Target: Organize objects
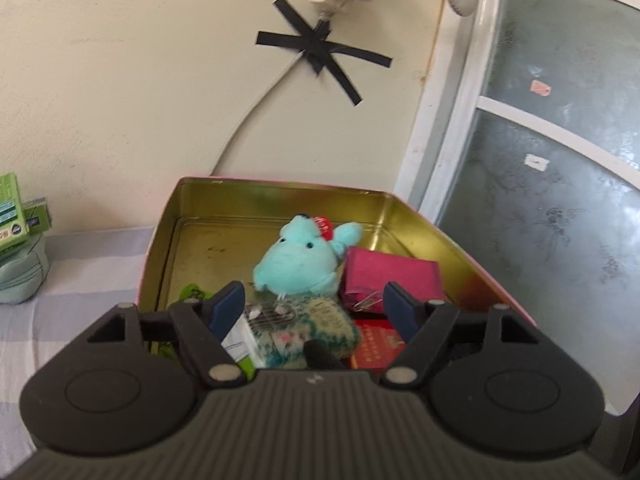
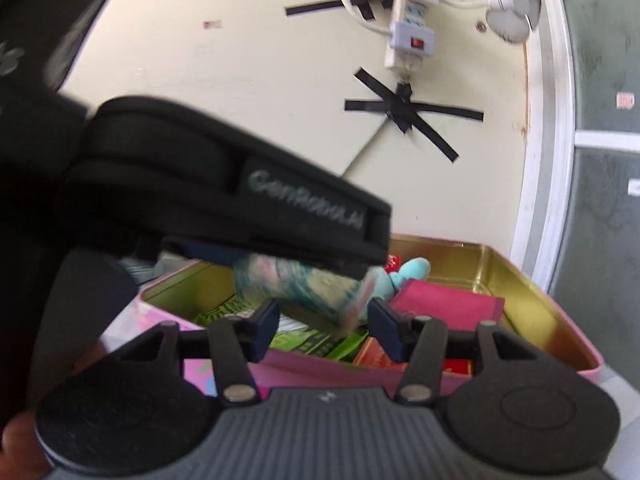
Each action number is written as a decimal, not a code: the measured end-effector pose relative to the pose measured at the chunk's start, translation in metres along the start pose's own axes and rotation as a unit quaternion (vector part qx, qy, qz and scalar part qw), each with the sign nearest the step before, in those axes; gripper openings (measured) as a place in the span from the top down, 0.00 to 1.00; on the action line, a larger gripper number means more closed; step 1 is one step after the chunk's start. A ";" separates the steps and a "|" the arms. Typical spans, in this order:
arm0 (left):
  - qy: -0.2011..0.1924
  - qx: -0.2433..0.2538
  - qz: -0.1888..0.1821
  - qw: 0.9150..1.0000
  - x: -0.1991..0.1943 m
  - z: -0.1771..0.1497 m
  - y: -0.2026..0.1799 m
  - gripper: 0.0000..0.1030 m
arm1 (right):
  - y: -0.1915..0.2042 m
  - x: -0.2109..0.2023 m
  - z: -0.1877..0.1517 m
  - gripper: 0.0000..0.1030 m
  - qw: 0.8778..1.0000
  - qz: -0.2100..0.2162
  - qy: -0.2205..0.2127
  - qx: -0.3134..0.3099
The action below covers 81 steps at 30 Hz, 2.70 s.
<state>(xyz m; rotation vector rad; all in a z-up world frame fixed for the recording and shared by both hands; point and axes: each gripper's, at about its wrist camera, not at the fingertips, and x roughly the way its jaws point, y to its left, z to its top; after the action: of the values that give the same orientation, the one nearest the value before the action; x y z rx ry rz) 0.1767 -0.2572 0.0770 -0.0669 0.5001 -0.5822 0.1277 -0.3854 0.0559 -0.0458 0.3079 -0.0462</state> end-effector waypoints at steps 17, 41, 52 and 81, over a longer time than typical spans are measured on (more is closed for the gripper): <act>0.021 0.012 0.142 0.990 -0.084 -0.047 0.118 0.23 | 0.057 -0.049 -0.005 0.31 0.994 0.087 -0.038 -0.053; 0.028 -0.165 0.218 0.961 -0.113 -0.061 0.266 0.13 | 0.231 0.199 0.104 0.14 0.979 0.139 0.089 0.119; -0.053 -0.243 0.308 0.918 -0.156 -0.056 0.315 0.15 | 0.250 0.208 0.087 0.53 0.963 0.214 0.157 0.051; 0.008 -0.238 0.213 0.948 -0.178 -0.086 0.253 0.21 | 0.201 0.064 -0.007 0.30 0.929 0.305 0.194 0.075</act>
<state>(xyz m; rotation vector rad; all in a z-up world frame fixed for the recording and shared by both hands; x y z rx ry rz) 0.1372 0.0581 0.0283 -0.4034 0.6402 -0.0283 0.1947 -0.1889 0.0194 0.2150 0.7028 0.5475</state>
